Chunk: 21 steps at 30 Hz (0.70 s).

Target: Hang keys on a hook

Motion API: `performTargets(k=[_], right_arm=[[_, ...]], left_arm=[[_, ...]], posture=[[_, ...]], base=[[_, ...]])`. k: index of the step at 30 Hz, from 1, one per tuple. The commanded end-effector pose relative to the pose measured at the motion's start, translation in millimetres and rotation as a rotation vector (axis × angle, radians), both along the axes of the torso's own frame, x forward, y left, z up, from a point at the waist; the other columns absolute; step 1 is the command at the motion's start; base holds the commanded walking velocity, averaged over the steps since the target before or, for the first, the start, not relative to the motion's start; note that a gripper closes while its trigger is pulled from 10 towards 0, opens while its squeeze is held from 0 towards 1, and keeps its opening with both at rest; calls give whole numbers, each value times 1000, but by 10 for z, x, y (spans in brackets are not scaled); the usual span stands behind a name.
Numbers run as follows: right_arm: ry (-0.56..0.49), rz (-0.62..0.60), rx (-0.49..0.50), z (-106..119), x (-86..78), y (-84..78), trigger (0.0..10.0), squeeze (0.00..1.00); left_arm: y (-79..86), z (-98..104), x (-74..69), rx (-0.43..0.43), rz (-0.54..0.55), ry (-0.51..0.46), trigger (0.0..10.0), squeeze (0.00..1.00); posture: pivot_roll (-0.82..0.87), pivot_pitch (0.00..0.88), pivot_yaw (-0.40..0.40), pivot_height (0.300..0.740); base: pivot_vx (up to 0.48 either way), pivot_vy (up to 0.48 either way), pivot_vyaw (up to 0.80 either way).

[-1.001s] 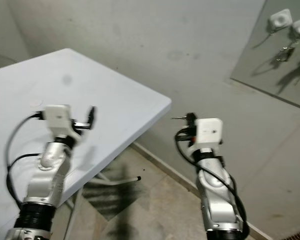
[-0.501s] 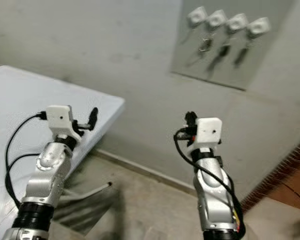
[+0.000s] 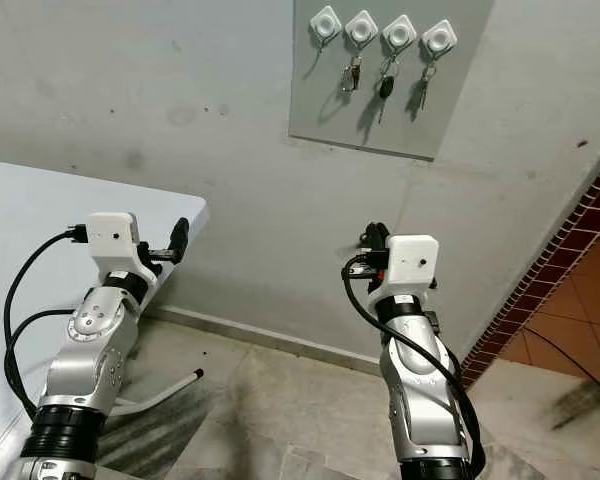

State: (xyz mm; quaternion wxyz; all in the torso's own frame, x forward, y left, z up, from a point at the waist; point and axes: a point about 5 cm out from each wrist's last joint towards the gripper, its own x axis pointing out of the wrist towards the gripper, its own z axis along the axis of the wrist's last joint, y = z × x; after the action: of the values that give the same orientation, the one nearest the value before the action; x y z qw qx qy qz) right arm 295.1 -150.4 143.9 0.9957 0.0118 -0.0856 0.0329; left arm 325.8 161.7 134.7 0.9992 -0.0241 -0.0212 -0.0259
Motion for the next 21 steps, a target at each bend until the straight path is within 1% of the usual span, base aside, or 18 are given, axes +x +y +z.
performTargets(k=[1, 5, 10, 15, 21], right_arm=[[-4, -12, 13, 33, -10, -14, 10000, 0], [-2, -4, 8, 29, -24, -16, 10000, 0], [-11, 4, -2, 42, -27, -13, 10000, 0], [-10, 7, 1, 40, -37, -2, 10000, 0], [-10, 11, 3, 38, -45, 14, 10000, 0]], left_arm=[[-18, 36, -8, -3, -6, -6, 10000, 0], [-36, 6, -29, -3, -18, 12, 10000, 0], [-42, 16, -42, 5, -32, 4, 10000, 0], [-31, 30, -51, 7, -33, -2, 10000, 0], [-16, 49, -63, 22, -35, -9, 10000, 0]], posture=[[-24, 0, 2, 732], [-22, 0, -5, 732], [-23, 0, -6, 732], [-23, 0, -6, 732], [-18, 0, -3, 732]], base=[[0, 0, 0], [0, 0, 0], [0, 0, 0], [318, 0, 0], [418, 0, 0]])
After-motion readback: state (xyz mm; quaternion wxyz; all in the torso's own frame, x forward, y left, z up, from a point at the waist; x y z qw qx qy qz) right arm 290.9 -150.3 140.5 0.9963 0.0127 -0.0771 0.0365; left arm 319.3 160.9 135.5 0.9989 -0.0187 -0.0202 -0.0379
